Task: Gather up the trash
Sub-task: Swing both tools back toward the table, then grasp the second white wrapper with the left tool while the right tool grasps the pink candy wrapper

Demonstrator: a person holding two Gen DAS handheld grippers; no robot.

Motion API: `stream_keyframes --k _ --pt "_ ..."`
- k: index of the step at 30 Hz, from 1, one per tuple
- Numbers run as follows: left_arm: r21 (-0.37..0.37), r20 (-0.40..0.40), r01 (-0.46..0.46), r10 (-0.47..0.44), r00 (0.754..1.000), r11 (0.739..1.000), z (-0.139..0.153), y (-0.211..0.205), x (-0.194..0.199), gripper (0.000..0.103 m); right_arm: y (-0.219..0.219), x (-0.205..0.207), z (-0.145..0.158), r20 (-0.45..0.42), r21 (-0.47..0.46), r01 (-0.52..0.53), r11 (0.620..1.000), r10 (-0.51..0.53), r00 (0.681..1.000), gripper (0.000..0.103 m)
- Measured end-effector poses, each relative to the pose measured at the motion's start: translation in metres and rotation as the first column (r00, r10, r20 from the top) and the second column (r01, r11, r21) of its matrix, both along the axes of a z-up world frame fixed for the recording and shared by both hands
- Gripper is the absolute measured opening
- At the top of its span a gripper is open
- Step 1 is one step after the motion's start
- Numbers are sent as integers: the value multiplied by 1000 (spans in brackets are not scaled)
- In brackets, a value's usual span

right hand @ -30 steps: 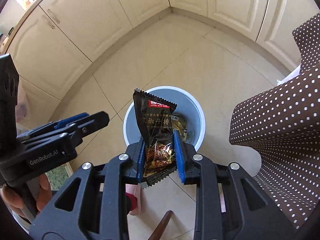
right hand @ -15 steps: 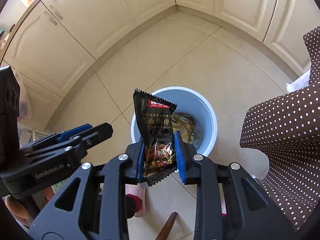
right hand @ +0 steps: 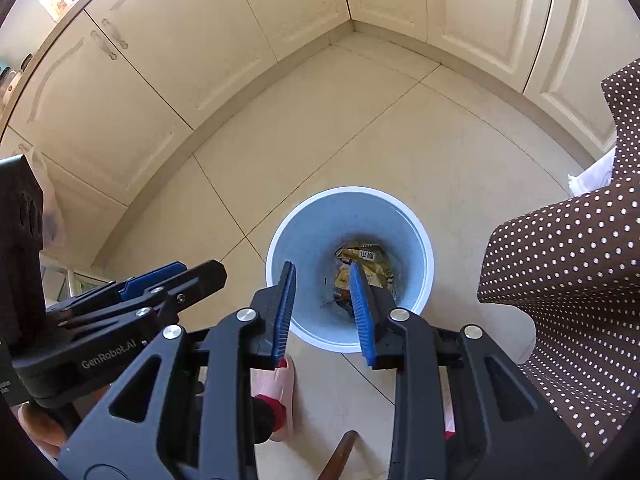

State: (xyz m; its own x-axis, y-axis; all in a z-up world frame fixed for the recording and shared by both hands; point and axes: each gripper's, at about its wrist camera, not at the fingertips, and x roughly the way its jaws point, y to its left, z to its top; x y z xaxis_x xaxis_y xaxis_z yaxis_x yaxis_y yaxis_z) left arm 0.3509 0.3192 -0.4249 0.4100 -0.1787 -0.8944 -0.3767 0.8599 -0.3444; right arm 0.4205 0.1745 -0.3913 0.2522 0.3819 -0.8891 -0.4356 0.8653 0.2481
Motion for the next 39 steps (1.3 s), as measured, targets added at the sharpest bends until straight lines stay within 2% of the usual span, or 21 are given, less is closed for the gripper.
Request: stream_keyframes --k 6,9,13,17,23,25,27,29,32,35,39 --pt "21 57 4 -5 998 1000 32 -13 -10 53 -22 -13 36 66 0 7 1000 -7 998 29" --pt "55 106 33 -39 994 998 62 -32 -14 53 -43 -25 71 144 1 21 1000 -21 989 29" --pt "79 187 97 -111 976 992 109 -71 -20 53 -88 -48 135 280 8 81 997 -80 957 29" --pt "119 287 198 -225 931 973 168 -130 -27 53 -143 -77 197 403 43 156 987 -160 901 29" --pt "209 392 354 -410 824 912 243 -232 -42 57 -235 -128 263 519 102 270 957 -283 807 31" --pt "223 401 399 -457 794 889 258 -264 -43 57 -264 -138 276 536 116 304 946 -317 783 33" --pt "238 404 437 -498 768 867 268 -291 -43 57 -289 -145 285 555 120 339 933 -347 756 42" --pt "260 395 462 -529 751 848 275 -314 -42 57 -323 -151 291 565 134 384 913 -389 728 42" --pt "276 371 510 -580 725 815 279 -352 -35 57 -356 -149 293 568 134 431 892 -425 705 42" --pt "275 346 545 -610 713 792 276 -378 -21 57 -384 -142 291 564 123 465 877 -447 694 42" --pt "299 297 562 -635 713 771 272 -408 4 57 -419 -125 283 541 106 502 858 -473 695 42"
